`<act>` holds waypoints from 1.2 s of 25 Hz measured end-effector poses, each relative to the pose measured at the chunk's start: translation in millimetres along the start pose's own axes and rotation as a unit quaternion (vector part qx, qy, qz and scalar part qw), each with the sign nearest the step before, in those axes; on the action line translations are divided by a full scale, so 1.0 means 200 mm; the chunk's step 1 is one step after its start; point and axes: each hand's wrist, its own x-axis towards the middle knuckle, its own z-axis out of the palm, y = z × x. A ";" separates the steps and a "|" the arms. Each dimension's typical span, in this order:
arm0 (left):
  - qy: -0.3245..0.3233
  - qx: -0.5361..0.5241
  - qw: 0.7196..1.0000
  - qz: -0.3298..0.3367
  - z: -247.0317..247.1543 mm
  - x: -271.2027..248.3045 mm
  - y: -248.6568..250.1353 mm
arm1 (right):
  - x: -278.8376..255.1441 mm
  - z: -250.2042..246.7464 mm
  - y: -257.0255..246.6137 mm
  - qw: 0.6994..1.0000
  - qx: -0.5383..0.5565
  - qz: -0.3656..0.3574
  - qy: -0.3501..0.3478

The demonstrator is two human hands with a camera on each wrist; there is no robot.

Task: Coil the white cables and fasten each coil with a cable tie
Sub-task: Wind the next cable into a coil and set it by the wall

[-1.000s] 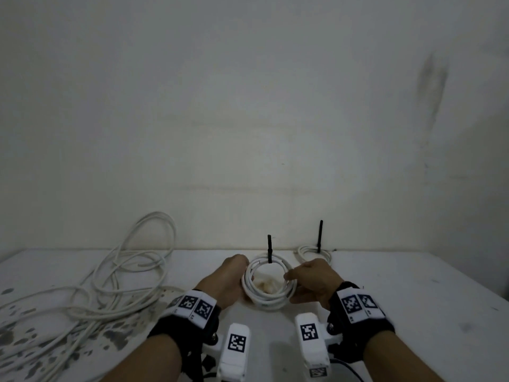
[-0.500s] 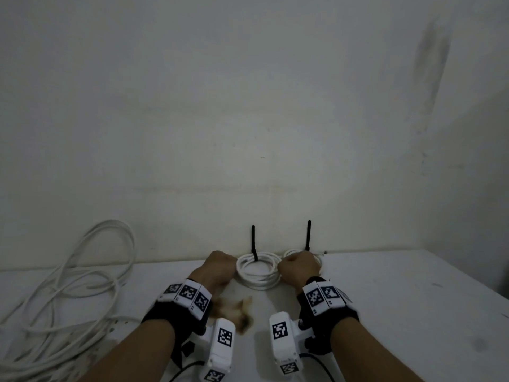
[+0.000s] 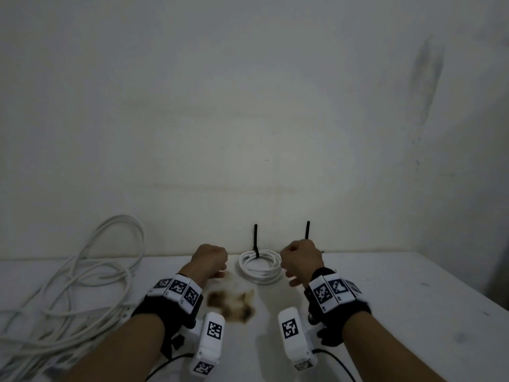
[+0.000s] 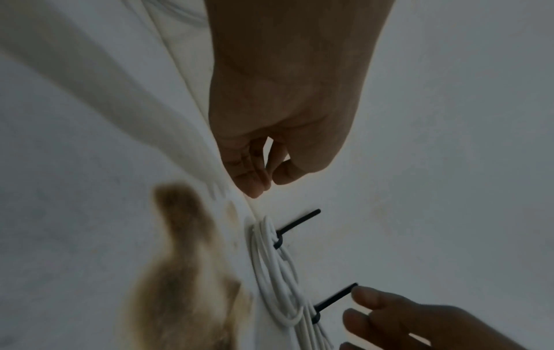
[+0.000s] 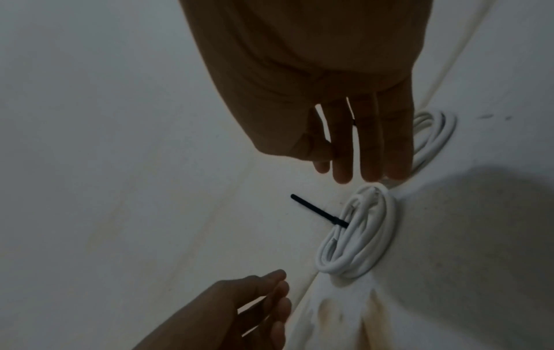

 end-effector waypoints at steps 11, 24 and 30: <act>0.018 0.053 0.997 0.052 -0.85 -0.55 0.00 | -0.63 0.38 -0.49 0.902 -0.277 -0.158 -0.292; -0.007 0.281 0.960 -0.015 -1.71 -0.82 -0.30 | -0.90 1.12 -0.77 0.756 -0.477 -0.349 -0.281; 0.016 0.292 0.955 0.060 -1.58 -0.74 -0.25 | -0.93 0.74 -1.24 0.845 -0.257 -0.430 -0.189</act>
